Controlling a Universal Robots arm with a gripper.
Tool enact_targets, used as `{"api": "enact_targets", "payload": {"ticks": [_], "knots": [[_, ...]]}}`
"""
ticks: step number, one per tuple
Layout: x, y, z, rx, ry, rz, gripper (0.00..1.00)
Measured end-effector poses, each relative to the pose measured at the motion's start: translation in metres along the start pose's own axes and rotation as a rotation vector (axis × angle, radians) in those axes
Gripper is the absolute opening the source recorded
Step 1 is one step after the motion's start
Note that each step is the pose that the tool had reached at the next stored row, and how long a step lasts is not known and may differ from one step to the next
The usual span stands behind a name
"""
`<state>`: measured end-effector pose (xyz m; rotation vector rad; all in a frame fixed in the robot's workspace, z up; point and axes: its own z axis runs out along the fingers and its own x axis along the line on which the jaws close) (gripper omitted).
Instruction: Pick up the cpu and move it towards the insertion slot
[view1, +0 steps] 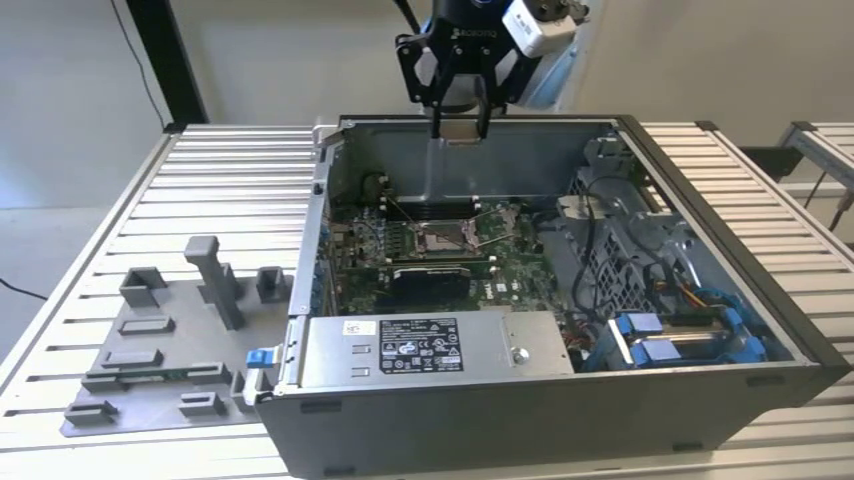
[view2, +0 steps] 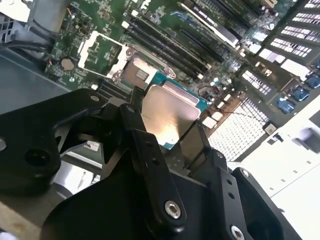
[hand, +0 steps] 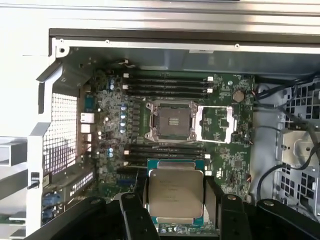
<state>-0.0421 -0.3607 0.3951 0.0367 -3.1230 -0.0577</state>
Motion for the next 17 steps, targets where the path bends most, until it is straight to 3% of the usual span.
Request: {"api": "enact_targets", "payload": {"ticks": [4,17], "knots": [[-0.0008,0.0114,0.0017,0.0000,0.0000,0.000,0.00],[-0.0025,0.0366,0.0086,-0.0001,-0.0003,0.008,0.00]]}}
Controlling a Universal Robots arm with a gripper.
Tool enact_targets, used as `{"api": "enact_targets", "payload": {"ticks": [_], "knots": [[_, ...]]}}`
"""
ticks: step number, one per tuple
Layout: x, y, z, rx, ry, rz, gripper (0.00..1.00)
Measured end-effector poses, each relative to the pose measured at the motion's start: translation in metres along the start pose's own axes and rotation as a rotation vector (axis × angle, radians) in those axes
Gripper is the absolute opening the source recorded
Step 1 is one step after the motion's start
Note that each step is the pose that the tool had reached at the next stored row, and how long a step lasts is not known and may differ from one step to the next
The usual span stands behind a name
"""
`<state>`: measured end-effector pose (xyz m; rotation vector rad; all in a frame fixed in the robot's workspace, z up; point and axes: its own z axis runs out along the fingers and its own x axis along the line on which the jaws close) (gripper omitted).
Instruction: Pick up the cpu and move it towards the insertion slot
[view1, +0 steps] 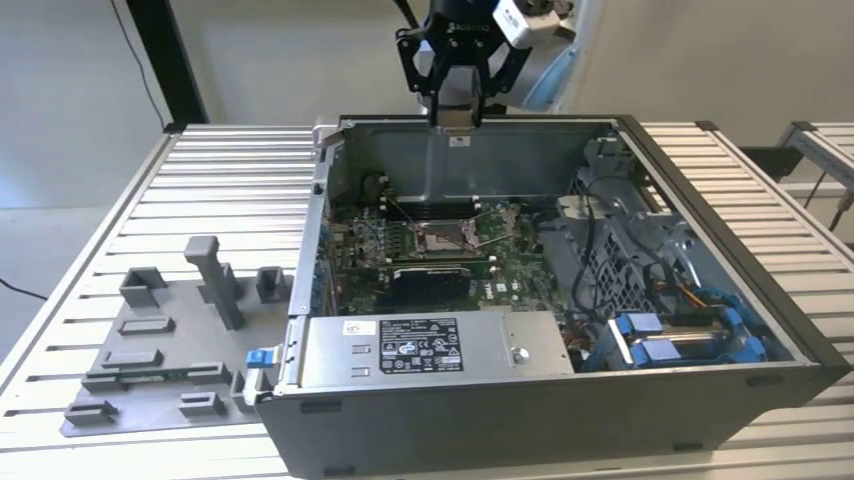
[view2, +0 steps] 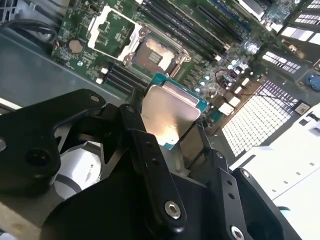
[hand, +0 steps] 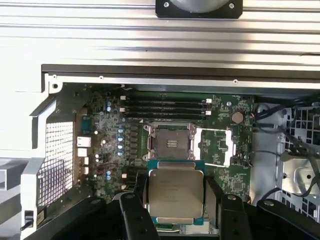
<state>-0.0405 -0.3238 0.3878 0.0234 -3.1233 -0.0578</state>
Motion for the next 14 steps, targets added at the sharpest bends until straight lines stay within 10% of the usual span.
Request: {"api": "enact_targets", "payload": {"ticks": [14], "knots": [[-0.0022,0.0128,0.0014,-0.0003,-0.0004,0.012,0.00]]}}
